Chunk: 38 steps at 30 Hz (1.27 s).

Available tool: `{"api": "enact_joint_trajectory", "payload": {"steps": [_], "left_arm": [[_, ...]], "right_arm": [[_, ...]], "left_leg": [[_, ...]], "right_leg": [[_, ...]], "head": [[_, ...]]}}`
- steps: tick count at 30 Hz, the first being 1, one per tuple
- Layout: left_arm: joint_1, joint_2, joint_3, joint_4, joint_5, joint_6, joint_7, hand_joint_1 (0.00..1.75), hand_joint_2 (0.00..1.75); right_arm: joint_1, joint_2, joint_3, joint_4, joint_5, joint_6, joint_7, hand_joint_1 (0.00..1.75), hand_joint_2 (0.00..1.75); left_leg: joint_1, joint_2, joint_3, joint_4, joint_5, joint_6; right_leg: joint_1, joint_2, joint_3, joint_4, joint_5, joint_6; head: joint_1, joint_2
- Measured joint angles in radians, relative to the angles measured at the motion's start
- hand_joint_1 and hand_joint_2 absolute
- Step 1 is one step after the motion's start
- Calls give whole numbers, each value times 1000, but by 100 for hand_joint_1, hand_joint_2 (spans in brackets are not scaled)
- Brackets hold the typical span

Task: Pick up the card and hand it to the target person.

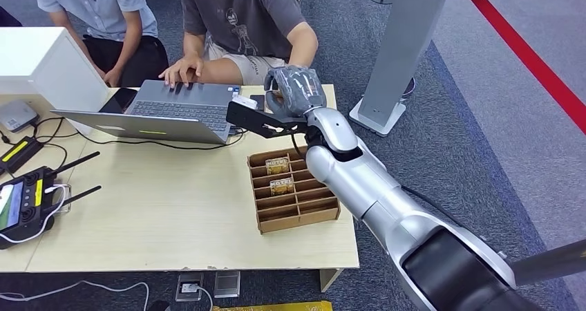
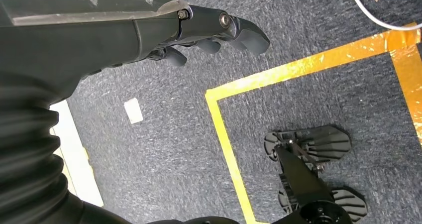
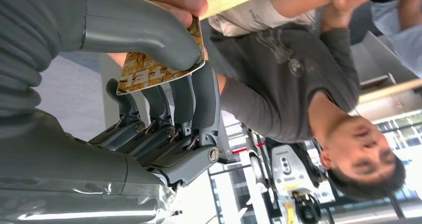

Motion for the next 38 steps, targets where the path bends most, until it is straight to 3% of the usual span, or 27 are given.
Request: {"api": "enact_joint_trajectory", "payload": {"steps": [3, 7, 30, 33, 38], "left_arm": [[0, 0, -5, 0, 0, 0, -1, 0, 175], [-1, 0, -10, 0, 0, -6, -5, 0, 175], [1, 0, -32, 0, 12, -12, -22, 0, 175], [8, 0, -33, 0, 26, -4, -28, 0, 175], [23, 0, -33, 0, 57, 4, -31, 0, 175]], "right_arm": [[-14, 18, 1, 63, 6, -3, -2, 145, 175], [-24, 34, 3, 119, 11, -4, -2, 0, 175], [-46, 51, 1, 184, -5, -13, -26, 0, 175], [-30, 32, -9, 125, -41, 34, -13, 0, 175], [76, -50, -43, -98, -181, 154, 37, 0, 175]], "left_leg": [[0, 0, 0, 0, 0, 0], [0, 0, 1, 0, 0, 0], [0, 1, 1, 0, 0, 0], [0, 1, 1, 0, 0, 0], [0, 1, 2, 0, 0, 0]], "right_leg": [[0, 0, 0, 0, 0, 0], [0, 0, 0, 0, 0, 0], [0, 1, 0, 0, 0, 0], [0, 1, 0, 0, 0, 0], [0, 1, 0, -1, 0, 0]], "head": [[0, 0], [0, 0], [-1, 0], [-1, 0], [0, 0]]}}
